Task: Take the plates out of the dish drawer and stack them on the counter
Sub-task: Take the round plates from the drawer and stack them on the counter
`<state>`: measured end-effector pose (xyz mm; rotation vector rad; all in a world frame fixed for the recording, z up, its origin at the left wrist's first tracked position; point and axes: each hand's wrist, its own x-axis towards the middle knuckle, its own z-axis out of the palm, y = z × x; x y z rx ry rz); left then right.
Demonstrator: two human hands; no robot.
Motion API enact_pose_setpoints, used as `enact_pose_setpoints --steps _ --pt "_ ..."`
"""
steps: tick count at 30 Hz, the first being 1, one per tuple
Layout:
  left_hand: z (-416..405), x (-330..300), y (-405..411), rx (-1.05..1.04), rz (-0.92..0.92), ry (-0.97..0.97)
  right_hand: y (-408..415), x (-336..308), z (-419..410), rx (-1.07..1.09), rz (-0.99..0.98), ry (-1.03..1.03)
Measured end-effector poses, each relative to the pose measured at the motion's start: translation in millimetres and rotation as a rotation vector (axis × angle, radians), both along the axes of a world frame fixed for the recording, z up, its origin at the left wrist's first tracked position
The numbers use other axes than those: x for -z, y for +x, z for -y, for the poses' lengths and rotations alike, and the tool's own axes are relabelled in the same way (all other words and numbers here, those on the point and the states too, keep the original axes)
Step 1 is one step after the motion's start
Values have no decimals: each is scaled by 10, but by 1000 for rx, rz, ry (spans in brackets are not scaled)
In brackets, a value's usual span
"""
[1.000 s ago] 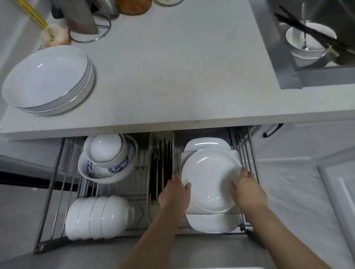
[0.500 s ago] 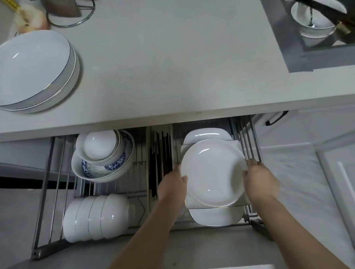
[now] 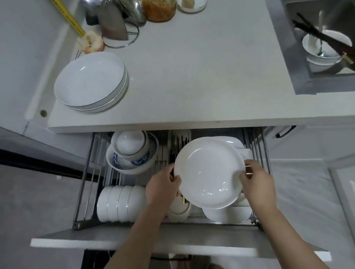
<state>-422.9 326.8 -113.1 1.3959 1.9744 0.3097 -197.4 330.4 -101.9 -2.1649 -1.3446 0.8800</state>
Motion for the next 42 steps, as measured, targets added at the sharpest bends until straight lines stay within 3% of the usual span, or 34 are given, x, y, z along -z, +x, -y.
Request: enact_pose_setpoints --steps 11,22,29,42 --pt "168 -1002 -779 -173 -59 214 -713 -983 -213 -262 -46 88" --pt "-431 -1830 -1610 -358 -174 324 -1595 -1732 -929 -373 -30 176" --pt "-1112 -1951 -2166 -352 -201 280 -2116 -1910 -1555 -408 -83 198" --pt "-1778 -1627 -2594 -363 -301 253 -2595 -1586 -2105 -358 -127 107"
